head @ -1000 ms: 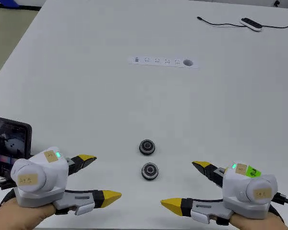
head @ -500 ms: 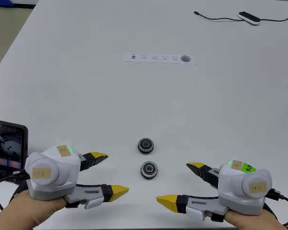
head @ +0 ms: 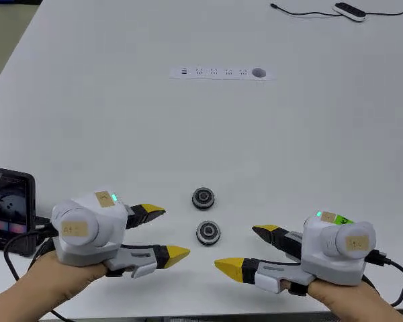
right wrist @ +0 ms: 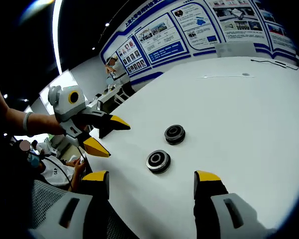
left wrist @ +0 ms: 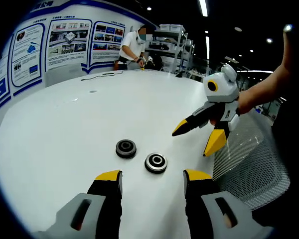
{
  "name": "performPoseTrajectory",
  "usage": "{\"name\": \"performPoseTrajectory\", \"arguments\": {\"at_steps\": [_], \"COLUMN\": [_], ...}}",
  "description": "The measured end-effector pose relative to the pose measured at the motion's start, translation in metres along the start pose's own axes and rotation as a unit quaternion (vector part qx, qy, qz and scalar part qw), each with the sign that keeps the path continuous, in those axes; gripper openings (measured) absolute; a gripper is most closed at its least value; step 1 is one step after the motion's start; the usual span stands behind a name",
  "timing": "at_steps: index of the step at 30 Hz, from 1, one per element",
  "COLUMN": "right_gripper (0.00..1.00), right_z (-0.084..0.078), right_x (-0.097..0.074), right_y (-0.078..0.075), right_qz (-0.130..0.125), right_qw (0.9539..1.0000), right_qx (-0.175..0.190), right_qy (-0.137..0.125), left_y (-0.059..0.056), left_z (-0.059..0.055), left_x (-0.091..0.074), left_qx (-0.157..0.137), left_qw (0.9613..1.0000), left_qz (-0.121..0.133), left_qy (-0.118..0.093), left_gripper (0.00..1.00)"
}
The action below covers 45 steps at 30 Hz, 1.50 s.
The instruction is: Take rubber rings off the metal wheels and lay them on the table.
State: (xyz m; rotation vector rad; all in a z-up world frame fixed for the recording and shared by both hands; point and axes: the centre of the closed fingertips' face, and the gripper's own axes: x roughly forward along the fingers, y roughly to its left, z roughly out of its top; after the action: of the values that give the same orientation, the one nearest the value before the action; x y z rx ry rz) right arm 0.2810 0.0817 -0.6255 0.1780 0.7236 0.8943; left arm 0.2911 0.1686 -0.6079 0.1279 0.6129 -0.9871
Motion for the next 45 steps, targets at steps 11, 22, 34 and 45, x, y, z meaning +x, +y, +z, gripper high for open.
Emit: {"name": "performPoseTrajectory", "arguments": {"at_steps": [11,22,34,45], "right_gripper": [0.66,0.62,0.60,0.60], "right_z": [0.002,0.002,0.006,0.008], "right_x": [0.004,0.008,0.009,0.011], "right_y": [-0.004,-0.002,-0.001,0.002], "right_qz": [0.009,0.019,0.031,0.040], "right_qw": [0.9982,0.9947,0.9890,0.9868], "right_qx": [0.059,0.100,0.143,0.155], "right_qy": [-0.006,-0.010,-0.022,-0.026], "left_y": [-0.006,-0.011,-0.012,-0.018], "left_z": [0.003,0.004,0.004,-0.003], "left_x": [0.014,0.029,0.047,0.058], "left_qx": [0.023,0.050,0.109,0.155], "left_qw": [0.9994,0.9973,0.9914,0.9823], "left_qz": [-0.020,-0.042,-0.045,-0.060], "left_qy": [0.015,0.033,0.057,0.087], "left_gripper": [0.44,0.37,0.25,0.18]}}
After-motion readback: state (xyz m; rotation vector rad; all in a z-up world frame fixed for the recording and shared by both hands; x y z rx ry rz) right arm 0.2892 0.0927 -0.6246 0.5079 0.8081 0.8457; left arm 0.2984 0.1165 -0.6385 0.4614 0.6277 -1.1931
